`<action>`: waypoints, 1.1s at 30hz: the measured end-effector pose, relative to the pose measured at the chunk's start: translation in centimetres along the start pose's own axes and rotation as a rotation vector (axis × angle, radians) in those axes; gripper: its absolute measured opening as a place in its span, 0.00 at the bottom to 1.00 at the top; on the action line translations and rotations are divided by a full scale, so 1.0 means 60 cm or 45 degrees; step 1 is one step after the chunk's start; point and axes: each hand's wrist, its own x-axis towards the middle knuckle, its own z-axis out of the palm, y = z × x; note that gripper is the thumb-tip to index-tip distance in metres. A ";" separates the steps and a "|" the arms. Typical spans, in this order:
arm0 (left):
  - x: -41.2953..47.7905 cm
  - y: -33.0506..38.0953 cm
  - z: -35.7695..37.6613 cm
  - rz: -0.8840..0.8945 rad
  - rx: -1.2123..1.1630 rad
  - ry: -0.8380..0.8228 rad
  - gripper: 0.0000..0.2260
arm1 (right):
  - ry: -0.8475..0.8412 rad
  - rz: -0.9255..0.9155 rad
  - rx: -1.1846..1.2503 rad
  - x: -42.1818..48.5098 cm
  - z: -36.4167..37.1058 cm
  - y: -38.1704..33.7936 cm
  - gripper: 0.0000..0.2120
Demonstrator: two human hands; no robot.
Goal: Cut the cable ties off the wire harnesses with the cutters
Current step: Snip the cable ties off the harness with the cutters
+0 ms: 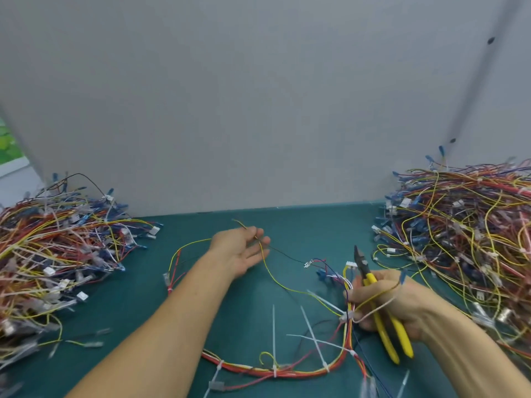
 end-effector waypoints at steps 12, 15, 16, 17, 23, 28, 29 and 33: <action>-0.083 -0.024 -0.077 0.468 1.379 0.085 0.19 | 0.237 -0.038 -0.186 0.016 0.023 0.004 0.08; -0.127 -0.036 -0.127 0.694 2.006 0.134 0.12 | 0.324 -0.033 -0.186 0.024 0.018 0.007 0.06; -0.139 -0.042 -0.142 0.737 2.071 0.135 0.10 | 0.359 -0.036 -0.205 0.027 0.015 0.009 0.05; -0.150 -0.049 -0.155 0.775 2.111 0.146 0.10 | 0.395 -0.045 -0.225 0.030 0.013 0.012 0.05; -0.174 -0.066 -0.187 0.913 2.206 0.176 0.09 | 0.456 -0.098 -0.381 0.020 0.009 0.005 0.13; -0.215 -0.091 -0.149 1.263 1.936 -0.077 0.17 | 0.506 -0.185 -0.060 0.000 -0.021 -0.020 0.20; -0.223 -0.100 -0.139 1.279 1.934 -0.198 0.19 | 0.500 -0.199 -0.025 0.000 -0.029 -0.024 0.21; -0.238 -0.128 -0.108 1.484 2.060 -0.436 0.17 | 0.433 -0.239 0.073 -0.007 -0.043 -0.030 0.06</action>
